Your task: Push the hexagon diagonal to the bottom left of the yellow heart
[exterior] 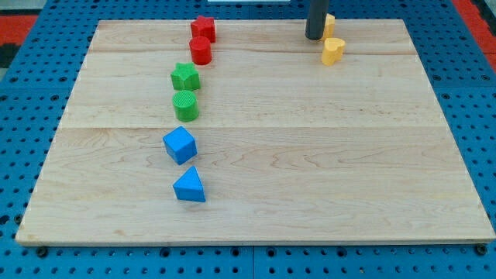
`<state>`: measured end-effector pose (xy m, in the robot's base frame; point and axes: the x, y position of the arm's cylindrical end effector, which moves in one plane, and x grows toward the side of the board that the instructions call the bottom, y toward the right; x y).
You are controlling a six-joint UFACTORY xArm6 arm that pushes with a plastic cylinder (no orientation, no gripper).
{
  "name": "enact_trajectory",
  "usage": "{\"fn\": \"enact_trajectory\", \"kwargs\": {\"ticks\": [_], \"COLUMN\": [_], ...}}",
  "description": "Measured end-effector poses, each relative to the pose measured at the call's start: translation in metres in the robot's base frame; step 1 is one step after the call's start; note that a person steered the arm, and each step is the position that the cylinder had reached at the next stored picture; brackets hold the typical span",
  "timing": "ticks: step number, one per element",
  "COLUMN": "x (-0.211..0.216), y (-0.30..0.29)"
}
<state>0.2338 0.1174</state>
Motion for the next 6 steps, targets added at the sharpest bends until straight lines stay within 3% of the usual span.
{"fn": "enact_trajectory", "kwargs": {"ticks": [2,3,5,6], "x": [0.007,-0.042,-0.043,-0.043], "y": [0.085,0.130,0.119,0.043]}}
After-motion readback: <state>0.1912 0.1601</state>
